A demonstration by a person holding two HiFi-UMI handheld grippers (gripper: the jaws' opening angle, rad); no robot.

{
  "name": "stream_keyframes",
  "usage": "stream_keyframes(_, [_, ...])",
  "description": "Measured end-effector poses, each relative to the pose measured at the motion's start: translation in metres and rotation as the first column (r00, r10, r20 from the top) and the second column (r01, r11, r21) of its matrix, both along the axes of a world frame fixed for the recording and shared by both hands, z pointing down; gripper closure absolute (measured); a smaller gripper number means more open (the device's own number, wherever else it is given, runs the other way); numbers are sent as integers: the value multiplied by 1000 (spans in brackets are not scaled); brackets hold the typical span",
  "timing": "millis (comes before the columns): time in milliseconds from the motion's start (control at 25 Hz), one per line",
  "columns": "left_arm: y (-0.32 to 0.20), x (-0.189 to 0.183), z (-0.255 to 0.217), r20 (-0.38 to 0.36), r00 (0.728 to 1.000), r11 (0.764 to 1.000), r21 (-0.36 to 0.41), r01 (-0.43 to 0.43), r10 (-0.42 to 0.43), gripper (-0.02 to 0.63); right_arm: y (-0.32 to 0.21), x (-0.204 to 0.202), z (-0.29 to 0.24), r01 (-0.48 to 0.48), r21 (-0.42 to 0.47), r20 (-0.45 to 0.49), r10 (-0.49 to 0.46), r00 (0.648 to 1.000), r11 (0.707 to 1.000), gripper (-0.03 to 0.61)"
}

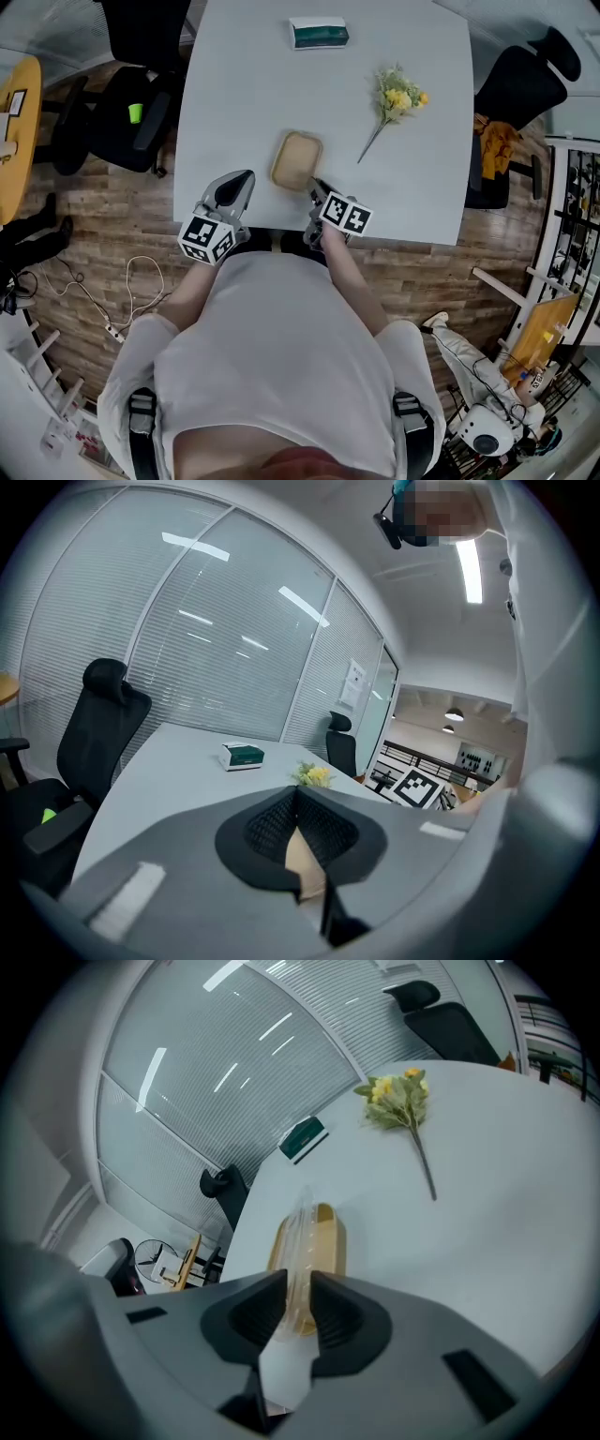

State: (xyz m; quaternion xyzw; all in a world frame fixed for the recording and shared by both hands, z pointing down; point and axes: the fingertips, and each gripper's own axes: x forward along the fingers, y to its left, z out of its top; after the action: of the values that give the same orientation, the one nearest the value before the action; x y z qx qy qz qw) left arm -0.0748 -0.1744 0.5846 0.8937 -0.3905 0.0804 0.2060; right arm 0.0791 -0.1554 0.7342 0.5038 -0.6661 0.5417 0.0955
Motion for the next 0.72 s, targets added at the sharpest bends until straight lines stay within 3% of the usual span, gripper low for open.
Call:
stream_keyframes(320, [8, -5, -10, -6, 1000, 1000, 29, 11, -11, 603, -5, -6, -30, 32, 80, -69, -26, 997, 996, 526])
stream_keyframes(720, [26, -16, -19, -10, 999, 998, 51, 40, -40, 603, -5, -11, -82, 41, 202, -91, -23, 996, 979, 534])
